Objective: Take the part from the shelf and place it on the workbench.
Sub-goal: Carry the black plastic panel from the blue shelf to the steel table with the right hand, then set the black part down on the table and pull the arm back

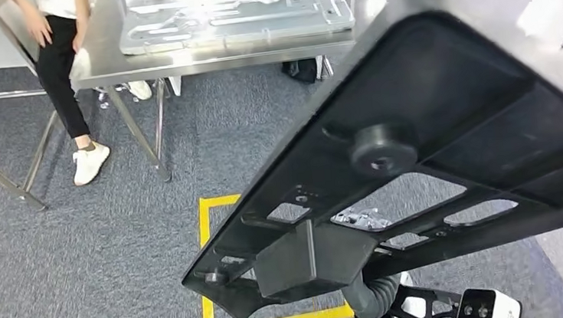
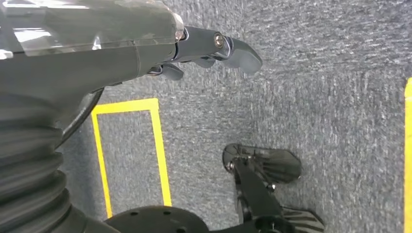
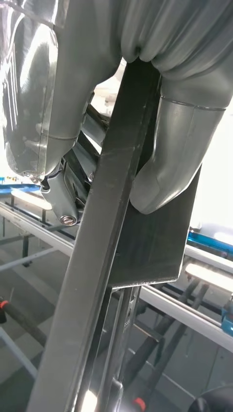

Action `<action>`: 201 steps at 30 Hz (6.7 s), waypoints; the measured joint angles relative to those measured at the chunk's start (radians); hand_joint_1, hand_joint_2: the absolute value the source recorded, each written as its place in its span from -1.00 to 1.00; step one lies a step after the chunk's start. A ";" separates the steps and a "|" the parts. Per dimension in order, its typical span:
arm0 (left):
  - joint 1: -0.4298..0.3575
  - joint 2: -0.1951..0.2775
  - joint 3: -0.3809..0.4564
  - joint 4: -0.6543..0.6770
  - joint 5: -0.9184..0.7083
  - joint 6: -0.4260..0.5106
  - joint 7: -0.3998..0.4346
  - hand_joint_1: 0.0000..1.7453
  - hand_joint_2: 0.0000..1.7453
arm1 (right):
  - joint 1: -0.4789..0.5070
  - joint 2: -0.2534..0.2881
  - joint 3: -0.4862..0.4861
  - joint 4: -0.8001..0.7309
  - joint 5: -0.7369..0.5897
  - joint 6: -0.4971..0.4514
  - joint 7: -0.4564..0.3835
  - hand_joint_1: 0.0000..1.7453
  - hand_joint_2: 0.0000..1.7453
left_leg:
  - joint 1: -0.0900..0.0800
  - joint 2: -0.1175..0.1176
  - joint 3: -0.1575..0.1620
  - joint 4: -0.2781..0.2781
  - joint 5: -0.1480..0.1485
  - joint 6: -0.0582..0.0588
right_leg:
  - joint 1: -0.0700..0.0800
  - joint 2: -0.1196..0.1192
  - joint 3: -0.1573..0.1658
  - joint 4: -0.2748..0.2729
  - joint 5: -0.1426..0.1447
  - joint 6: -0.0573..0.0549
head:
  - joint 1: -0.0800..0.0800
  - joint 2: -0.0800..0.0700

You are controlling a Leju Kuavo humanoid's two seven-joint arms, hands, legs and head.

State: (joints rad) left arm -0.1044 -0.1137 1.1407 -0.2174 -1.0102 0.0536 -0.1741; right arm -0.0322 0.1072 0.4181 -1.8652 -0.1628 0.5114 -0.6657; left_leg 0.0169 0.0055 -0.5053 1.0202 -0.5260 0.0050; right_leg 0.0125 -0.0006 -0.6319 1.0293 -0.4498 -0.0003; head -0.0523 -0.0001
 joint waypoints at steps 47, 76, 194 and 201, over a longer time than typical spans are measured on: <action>0.010 0.002 0.016 0.000 0.006 -0.001 -0.017 -1.00 1.00 | 0.020 -0.012 0.001 0.012 0.111 -0.140 0.016 1.00 1.00 | -0.029 0.040 -0.096 0.006 0.066 0.026 | 0.010 -0.036 0.106 -0.012 -0.058 -0.014 | 0.000 0.000; 0.014 0.013 0.026 0.000 0.018 -0.018 -0.025 -1.00 1.00 | -0.063 -0.036 -0.003 -0.019 0.013 -0.136 0.001 1.00 1.00 | -0.017 0.004 -0.102 0.018 0.066 0.010 | -0.001 0.007 0.114 -0.016 -0.063 -0.018 | 0.000 0.000; 0.012 0.038 0.124 0.000 0.031 -0.024 -0.077 -1.00 1.00 | -0.802 -0.305 -0.344 0.819 1.363 -0.879 0.339 1.00 1.00 | -0.012 -0.013 -0.183 0.204 0.003 -0.025 | -0.013 0.006 0.019 -0.027 0.034 -0.025 | 0.000 0.000; 0.004 0.043 0.124 0.000 0.025 -0.030 -0.082 -1.00 1.00 | -0.923 -0.206 -0.104 1.145 1.513 -0.861 0.326 1.00 1.00 | -0.016 -0.010 -0.106 -0.022 0.118 0.012 | -0.006 0.005 0.019 -0.023 0.023 -0.001 | 0.000 0.000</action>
State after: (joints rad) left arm -0.1006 -0.0709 1.2645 -0.2174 -0.9851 0.0238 -0.2557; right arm -0.9553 -0.0987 0.3146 -0.7205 1.3501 -0.3500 -0.3398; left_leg 0.0007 -0.0044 -0.6117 0.9980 -0.4079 0.0171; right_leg 0.0062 0.0045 -0.6128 1.0064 -0.4264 -0.0012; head -0.0525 -0.0001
